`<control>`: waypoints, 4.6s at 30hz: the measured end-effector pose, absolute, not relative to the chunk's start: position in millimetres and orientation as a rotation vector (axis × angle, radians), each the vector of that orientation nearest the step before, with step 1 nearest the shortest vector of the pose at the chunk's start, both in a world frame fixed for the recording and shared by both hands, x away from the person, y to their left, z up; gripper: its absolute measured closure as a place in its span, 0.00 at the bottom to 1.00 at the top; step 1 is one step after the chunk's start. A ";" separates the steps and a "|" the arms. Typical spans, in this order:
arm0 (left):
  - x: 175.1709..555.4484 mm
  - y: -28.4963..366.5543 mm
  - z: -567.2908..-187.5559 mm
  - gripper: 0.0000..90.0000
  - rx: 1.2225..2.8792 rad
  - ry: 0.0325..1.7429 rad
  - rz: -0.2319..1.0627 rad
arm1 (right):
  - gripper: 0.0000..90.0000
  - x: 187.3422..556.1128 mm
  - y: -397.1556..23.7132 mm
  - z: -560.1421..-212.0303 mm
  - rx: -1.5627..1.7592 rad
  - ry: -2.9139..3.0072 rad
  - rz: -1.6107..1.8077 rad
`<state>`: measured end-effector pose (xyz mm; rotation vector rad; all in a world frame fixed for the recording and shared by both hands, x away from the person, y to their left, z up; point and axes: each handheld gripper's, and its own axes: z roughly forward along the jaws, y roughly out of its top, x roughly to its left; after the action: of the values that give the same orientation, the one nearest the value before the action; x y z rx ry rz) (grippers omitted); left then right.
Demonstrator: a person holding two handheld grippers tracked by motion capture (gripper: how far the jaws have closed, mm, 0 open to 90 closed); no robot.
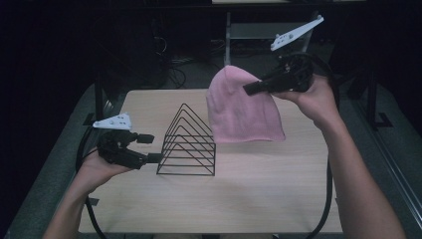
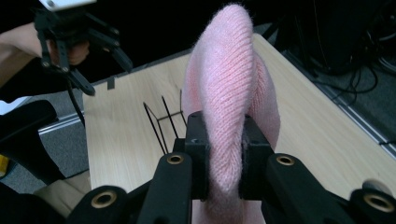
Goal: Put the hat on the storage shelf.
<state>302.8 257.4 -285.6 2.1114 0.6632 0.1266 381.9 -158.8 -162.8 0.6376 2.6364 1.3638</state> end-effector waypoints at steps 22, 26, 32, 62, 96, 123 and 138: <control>332.0 263.6 -270.4 0.27 2.047 0.673 0.026 | 0.86 389.6 -88.9 -128.1 0.413 2.673 1.427; 333.3 260.5 -265.0 0.28 2.037 0.660 0.014 | 0.86 389.6 -79.8 -124.9 0.367 2.678 1.434; 340.0 258.9 -260.3 0.33 2.023 0.656 -0.015 | 0.86 389.2 -61.2 -119.6 0.273 2.681 1.451; 364.3 267.9 -278.7 0.92 2.168 0.728 0.034 | 0.86 424.9 -41.8 -171.8 0.386 2.740 1.484; 353.7 271.8 -321.0 0.92 2.256 0.772 0.112 | 0.83 408.8 -38.3 -224.4 0.335 2.837 1.540; 349.9 266.6 -366.3 0.92 2.392 0.839 0.159 | 0.68 409.3 -28.3 -277.8 0.371 2.971 1.394; 347.6 265.1 -381.1 0.92 2.433 0.842 0.146 | 0.73 404.9 -29.4 -286.5 0.376 2.952 1.407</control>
<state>347.6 265.1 -381.1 2.4328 0.8424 0.1459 404.9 -29.4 -286.5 0.3757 2.9522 1.4069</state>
